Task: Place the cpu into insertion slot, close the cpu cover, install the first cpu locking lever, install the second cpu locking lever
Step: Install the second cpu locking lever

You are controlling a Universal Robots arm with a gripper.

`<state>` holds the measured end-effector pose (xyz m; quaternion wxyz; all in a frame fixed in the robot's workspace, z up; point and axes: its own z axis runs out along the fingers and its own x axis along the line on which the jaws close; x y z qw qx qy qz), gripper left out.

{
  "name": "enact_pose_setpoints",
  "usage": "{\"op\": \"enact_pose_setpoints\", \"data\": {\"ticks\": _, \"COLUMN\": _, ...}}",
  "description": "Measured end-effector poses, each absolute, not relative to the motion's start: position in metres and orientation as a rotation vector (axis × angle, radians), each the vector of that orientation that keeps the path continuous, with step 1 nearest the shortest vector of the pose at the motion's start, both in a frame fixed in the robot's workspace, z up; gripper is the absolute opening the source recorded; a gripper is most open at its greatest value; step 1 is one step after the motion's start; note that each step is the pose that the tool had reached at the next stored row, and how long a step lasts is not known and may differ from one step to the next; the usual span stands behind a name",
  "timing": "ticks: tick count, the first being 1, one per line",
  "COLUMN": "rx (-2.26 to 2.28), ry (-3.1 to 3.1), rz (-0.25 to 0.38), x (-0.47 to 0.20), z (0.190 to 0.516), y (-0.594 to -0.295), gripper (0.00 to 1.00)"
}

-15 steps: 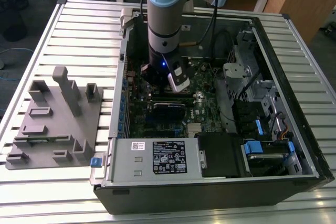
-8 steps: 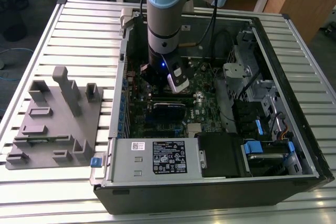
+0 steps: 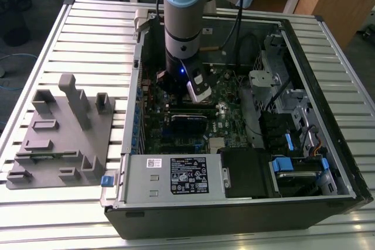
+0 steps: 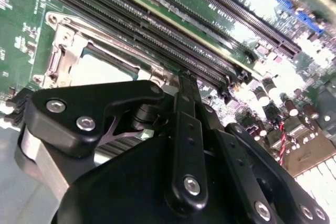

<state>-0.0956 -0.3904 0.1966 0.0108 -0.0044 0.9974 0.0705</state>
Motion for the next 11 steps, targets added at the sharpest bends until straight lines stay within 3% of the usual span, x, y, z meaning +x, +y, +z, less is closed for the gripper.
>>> {"op": "enact_pose_setpoints", "data": {"ticks": 11, "rx": -0.014, "ry": 3.113, "rz": 0.219, "x": -0.095, "z": 0.216, "y": -0.390, "gripper": 0.11}}
